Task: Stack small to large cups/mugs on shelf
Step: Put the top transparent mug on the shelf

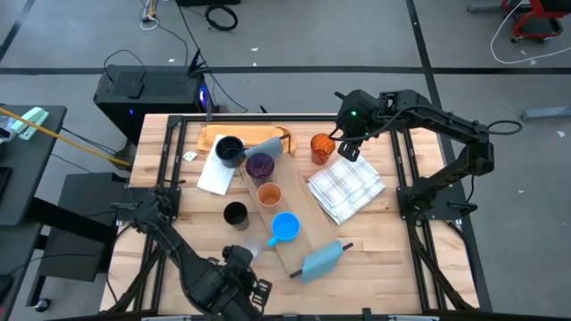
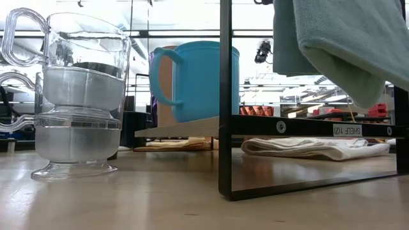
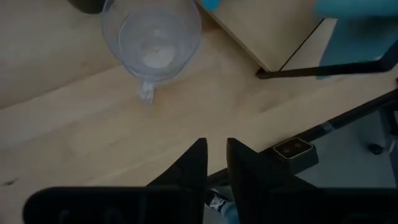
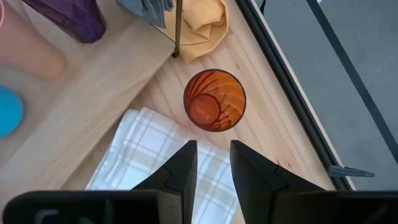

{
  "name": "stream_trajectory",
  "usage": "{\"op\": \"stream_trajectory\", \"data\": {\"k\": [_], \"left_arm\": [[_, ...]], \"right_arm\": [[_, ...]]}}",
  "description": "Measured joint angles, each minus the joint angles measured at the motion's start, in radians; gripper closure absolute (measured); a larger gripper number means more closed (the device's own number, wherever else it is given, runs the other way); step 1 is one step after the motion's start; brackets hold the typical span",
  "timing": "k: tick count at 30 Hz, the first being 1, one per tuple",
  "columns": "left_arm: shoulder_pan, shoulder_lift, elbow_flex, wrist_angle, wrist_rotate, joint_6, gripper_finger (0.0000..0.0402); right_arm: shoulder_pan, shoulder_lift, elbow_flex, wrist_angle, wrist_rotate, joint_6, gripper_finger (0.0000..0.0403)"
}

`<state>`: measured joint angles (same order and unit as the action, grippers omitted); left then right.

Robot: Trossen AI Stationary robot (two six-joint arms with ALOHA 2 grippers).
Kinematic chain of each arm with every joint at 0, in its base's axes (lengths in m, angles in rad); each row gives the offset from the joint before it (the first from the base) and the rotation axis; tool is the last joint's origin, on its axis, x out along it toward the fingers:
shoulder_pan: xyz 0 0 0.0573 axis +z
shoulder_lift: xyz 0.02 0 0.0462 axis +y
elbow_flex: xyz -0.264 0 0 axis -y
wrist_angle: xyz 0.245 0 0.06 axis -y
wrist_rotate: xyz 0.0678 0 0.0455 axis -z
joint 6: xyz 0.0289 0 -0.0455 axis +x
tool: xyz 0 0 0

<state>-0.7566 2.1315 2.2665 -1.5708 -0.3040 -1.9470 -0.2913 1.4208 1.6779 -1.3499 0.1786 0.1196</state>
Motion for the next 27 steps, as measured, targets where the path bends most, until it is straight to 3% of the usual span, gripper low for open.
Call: {"op": "stream_trajectory", "data": {"k": [5, 16, 22, 27], "left_arm": [[0.018, 0.000, 0.000, 0.000, 0.026, 0.054, 0.0319], [0.055, -0.002, -0.023, 0.002, 0.086, 0.172, 0.0226], [0.059, 0.000, -0.132, 0.000, 0.244, 0.213, 0.0223], [0.048, 0.002, -0.149, 0.000, 0.193, 0.206, 0.0222]], "right_arm": [[0.000, 0.000, 0.000, -0.008, -0.012, 0.000, 0.0300], [0.000, 0.000, 0.000, -0.008, -0.012, -0.011, 0.0300], [0.000, -0.001, 0.000, -0.008, -0.012, -0.020, 0.0300], [0.000, -0.001, 0.000, -0.008, -0.012, -0.026, 0.0300]]}}
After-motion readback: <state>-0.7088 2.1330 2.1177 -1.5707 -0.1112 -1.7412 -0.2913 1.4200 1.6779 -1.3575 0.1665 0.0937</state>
